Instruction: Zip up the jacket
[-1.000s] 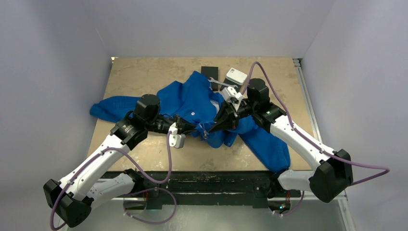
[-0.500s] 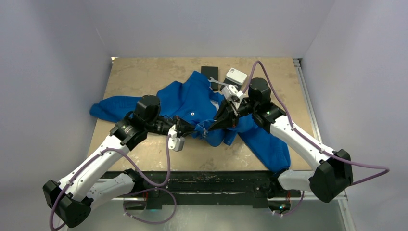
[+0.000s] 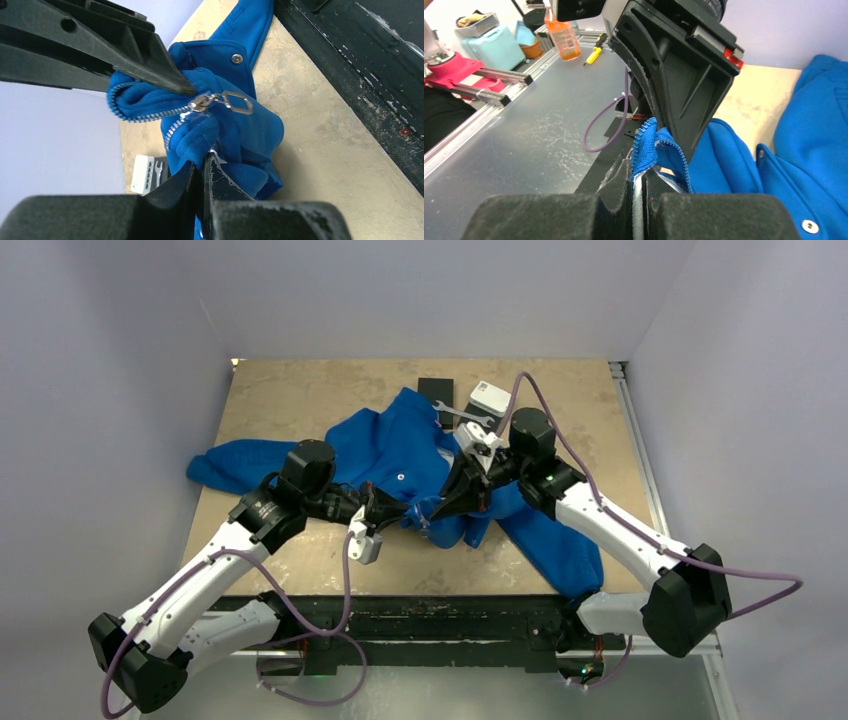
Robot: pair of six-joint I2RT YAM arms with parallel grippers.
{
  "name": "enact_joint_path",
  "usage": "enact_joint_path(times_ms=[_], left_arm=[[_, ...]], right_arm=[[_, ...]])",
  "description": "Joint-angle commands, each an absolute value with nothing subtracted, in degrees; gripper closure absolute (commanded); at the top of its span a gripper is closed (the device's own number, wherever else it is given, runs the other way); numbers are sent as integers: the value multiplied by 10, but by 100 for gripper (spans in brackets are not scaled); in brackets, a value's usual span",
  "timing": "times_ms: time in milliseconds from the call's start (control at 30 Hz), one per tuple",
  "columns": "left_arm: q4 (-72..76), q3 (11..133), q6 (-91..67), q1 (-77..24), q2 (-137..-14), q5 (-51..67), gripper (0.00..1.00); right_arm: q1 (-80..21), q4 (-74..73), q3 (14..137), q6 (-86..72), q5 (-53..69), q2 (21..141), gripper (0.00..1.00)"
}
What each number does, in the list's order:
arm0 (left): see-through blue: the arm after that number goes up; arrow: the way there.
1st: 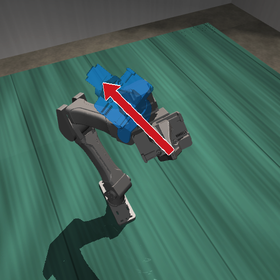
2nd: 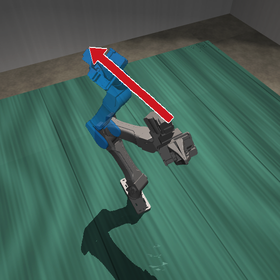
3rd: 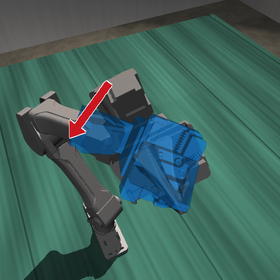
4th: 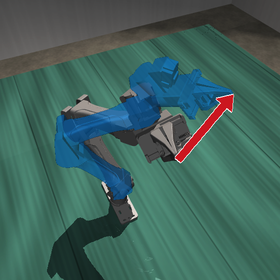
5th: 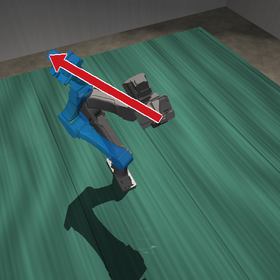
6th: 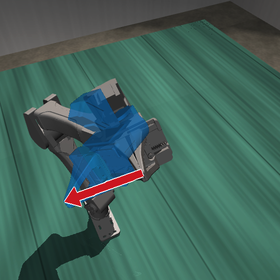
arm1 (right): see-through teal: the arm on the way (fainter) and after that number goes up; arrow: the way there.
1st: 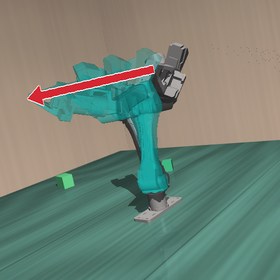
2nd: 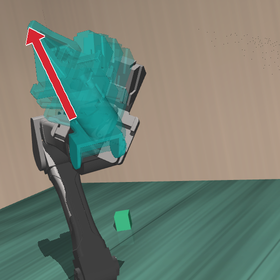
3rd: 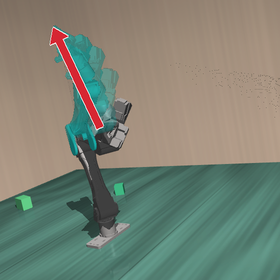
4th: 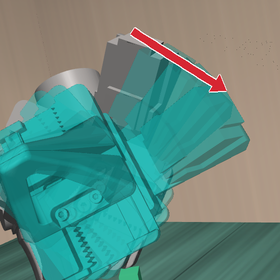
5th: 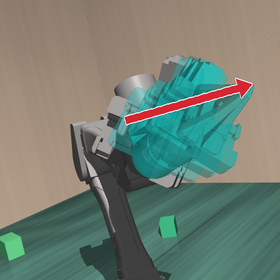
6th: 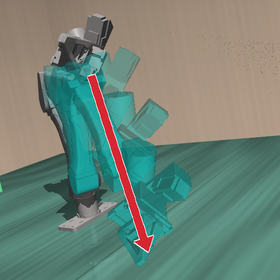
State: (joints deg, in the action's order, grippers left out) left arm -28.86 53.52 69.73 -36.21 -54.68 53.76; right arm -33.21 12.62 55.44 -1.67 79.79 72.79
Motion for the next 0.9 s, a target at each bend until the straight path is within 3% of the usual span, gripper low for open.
enact_joint_path(times_ms=[0, 267, 500, 867], left_arm=[[-282, 535, 735, -372, -540, 561, 100], [-305, 535, 771, -377, -538, 555, 100], [-326, 533, 810, -389, -536, 533, 100], [-348, 526, 843, -402, -534, 500, 100]], right_arm=[[-347, 166, 553, -37, 815, 735, 100], [-353, 207, 550, -64, 797, 736, 100], [-357, 415, 480, -214, 745, 713, 100], [-366, 256, 489, -121, 610, 669, 100]])
